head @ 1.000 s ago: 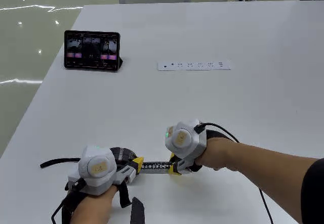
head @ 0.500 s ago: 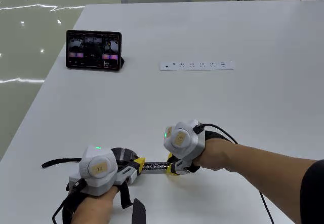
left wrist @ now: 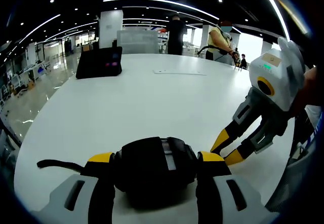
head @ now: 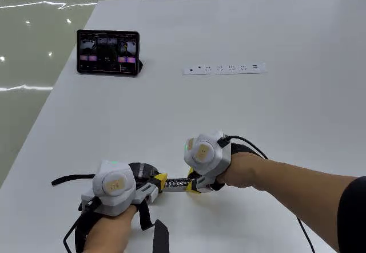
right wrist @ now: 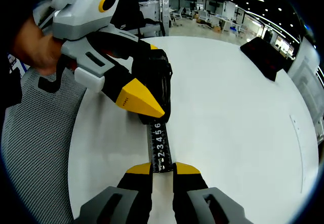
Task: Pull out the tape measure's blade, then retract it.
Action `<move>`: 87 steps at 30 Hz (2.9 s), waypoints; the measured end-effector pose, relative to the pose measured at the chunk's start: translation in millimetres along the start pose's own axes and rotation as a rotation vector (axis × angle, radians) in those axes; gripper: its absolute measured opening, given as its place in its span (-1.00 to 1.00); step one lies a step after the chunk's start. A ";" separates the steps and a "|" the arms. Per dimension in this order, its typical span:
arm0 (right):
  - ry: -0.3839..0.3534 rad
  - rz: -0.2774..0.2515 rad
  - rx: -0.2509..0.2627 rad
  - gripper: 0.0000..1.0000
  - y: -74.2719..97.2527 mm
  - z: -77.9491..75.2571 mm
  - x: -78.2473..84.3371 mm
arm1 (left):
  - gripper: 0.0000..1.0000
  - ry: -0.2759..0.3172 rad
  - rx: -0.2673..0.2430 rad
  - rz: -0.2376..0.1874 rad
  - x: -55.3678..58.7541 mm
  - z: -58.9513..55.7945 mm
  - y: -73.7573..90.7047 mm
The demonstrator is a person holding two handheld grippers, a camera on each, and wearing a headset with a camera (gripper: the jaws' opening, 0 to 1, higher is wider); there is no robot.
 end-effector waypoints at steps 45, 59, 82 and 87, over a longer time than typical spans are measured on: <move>-0.007 -0.079 -0.003 -0.79 -15.2 -0.4 -16.4 | 0.21 0.013 0.006 0.008 -0.2 -0.2 -0.9; -0.021 -0.094 -0.004 -0.78 -18.6 -2.0 -20.2 | 0.21 0.016 0.006 0.009 0.0 0.0 -0.4; -0.024 -0.112 -0.004 -0.78 -22.0 -2.7 -27.0 | 0.21 0.024 0.008 0.010 0.1 0.1 -0.5; -0.023 -0.114 -0.002 -0.78 -22.9 -2.6 -27.9 | 0.21 0.025 0.009 0.009 -0.2 0.3 -0.7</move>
Point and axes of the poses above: the centre of the closed fingertips' face, and the gripper's own axes: y roughly backward along the fingers, z roughly to its left, x roughly out of its underside, the point moved 9 cm from there along y, roughly backward along the fingers, and after that the axes turned 14 degrees about y, right-handed, at the moved point
